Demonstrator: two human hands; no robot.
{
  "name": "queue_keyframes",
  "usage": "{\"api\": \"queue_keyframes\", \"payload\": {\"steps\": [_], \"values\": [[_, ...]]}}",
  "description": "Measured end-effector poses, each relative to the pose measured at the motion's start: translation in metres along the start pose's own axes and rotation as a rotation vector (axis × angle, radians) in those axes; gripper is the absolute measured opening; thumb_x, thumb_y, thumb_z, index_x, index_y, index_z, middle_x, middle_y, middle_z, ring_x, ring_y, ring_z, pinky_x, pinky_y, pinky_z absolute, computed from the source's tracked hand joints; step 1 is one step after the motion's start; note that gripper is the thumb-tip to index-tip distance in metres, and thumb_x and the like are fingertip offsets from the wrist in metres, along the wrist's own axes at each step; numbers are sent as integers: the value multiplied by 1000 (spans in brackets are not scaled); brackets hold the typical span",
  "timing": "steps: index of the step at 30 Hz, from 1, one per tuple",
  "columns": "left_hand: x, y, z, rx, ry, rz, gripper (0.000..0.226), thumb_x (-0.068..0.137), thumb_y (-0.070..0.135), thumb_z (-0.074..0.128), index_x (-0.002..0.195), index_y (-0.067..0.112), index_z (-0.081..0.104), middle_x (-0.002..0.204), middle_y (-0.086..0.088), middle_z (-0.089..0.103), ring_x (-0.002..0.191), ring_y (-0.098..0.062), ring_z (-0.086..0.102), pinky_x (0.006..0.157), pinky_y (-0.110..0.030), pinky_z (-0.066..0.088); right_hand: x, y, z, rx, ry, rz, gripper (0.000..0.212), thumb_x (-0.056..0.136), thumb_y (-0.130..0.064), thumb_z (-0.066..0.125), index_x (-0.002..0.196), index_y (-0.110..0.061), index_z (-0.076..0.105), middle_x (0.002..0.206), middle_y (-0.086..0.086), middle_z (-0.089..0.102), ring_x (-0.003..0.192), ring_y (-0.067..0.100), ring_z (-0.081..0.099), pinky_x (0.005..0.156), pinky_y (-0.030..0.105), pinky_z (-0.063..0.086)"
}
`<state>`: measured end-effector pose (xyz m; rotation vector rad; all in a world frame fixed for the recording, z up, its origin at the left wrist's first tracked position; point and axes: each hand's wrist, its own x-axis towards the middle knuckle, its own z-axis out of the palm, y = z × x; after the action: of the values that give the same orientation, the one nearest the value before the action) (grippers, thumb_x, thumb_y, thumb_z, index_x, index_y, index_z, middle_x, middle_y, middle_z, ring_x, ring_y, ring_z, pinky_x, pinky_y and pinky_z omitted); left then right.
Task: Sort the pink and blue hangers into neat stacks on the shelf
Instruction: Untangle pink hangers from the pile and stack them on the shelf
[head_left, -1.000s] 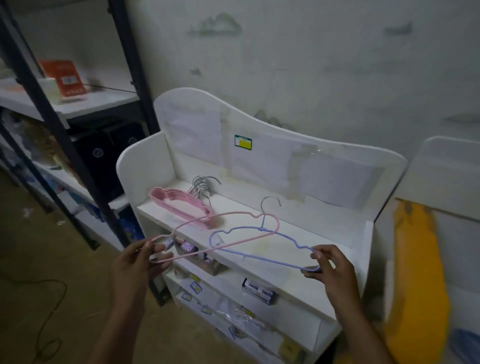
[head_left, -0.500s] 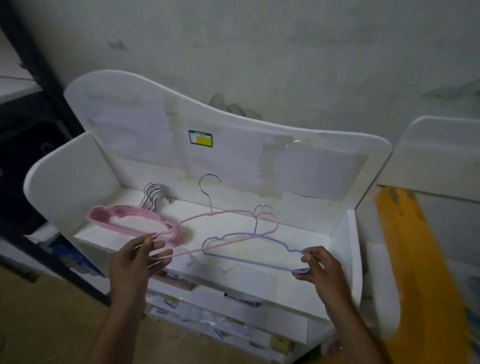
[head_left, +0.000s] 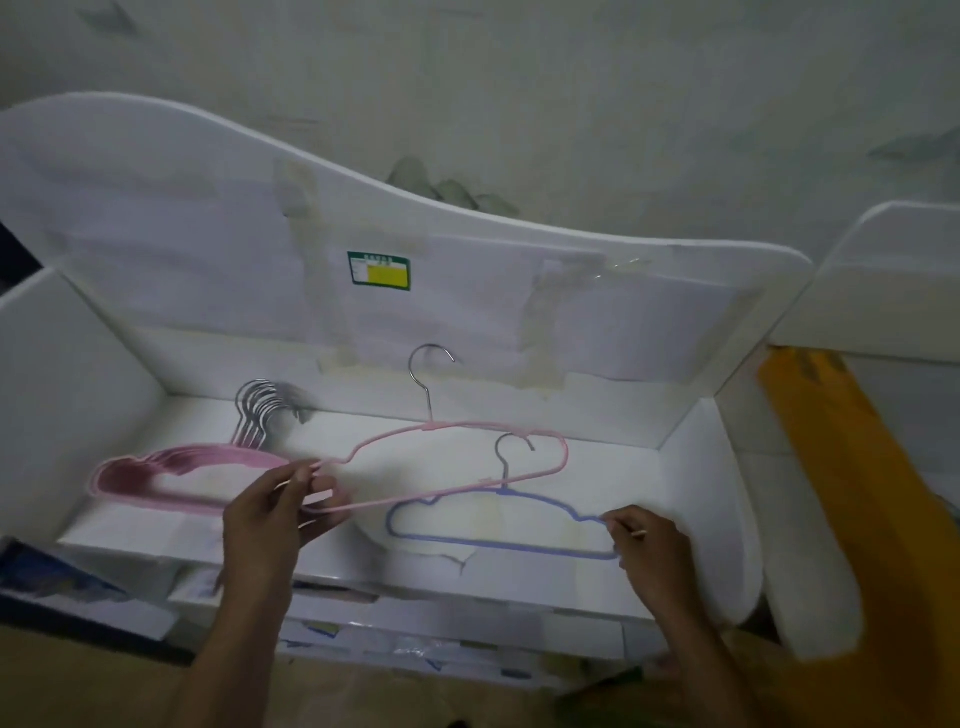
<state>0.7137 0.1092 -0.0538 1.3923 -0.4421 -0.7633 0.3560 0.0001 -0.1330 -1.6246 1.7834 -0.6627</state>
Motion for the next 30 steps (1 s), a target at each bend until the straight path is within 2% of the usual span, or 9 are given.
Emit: {"api": "queue_keyframes", "payload": {"steps": [3, 7, 10, 14, 16, 20, 25, 30], "values": [[0, 6, -3, 4, -34, 3, 14, 97, 4, 53, 98, -2, 66, 83, -24, 67, 66, -30, 72, 58, -32, 60, -6, -2, 0, -70, 13, -37, 13, 93, -17, 60, 96, -19, 73, 91, -6, 72, 78, 9, 61, 65, 10, 39], [-2, 11, -7, 24, -53, 11, 17, 98, 5, 53, 105, -4, 65, 89, -27, 67, 68, -28, 73, 57, -29, 59, -14, -4, -4, -64, -22, -67, 21, 93, -18, 61, 113, -15, 68, 109, -1, 69, 92, 10, 60, 82, 20, 42], [-13, 15, -8, 13, -53, 6, 16, 98, 5, 53, 104, -4, 65, 93, -29, 67, 71, -32, 73, 58, -30, 59, -22, -6, -12, -43, -46, -99, 26, 93, -22, 63, 118, -20, 64, 113, -3, 64, 97, 8, 58, 85, 22, 42], [-31, 23, -19, 37, -17, 3, 15, 96, 7, 56, 104, -2, 67, 97, -29, 68, 83, -44, 69, 62, -34, 62, -42, -15, -23, 67, -10, -188, 27, 93, -24, 63, 119, -29, 59, 114, -10, 63, 104, 9, 59, 88, 24, 45], [-42, 27, -25, 31, -12, 11, 18, 97, 8, 55, 108, -2, 66, 95, -26, 69, 80, -41, 71, 62, -33, 61, -51, -21, -27, 143, -21, -202, 28, 92, -25, 64, 118, -34, 57, 114, -13, 62, 105, 6, 58, 87, 23, 46], [-62, 31, -46, 40, -10, 35, 16, 98, 10, 53, 102, 4, 67, 86, -17, 72, 71, -31, 73, 61, -31, 61, -64, -32, -31, 239, -41, -219, 28, 92, -27, 65, 117, -34, 58, 113, -16, 62, 103, -1, 58, 82, 16, 44], [-69, 35, -77, 64, 36, 39, 16, 98, 11, 54, 103, 6, 68, 89, -17, 71, 76, -35, 73, 60, -31, 60, -75, -49, -21, 303, -74, -247, 25, 92, -28, 65, 114, -36, 58, 114, -16, 64, 104, 0, 60, 90, 26, 48], [-63, 45, -102, 58, 74, 59, 16, 99, 10, 52, 104, 1, 66, 89, -19, 69, 68, -27, 73, 58, -28, 60, -77, -71, -3, 290, -106, -287, 24, 92, -25, 65, 112, -35, 59, 114, -16, 64, 103, 0, 61, 90, 29, 50]]}}
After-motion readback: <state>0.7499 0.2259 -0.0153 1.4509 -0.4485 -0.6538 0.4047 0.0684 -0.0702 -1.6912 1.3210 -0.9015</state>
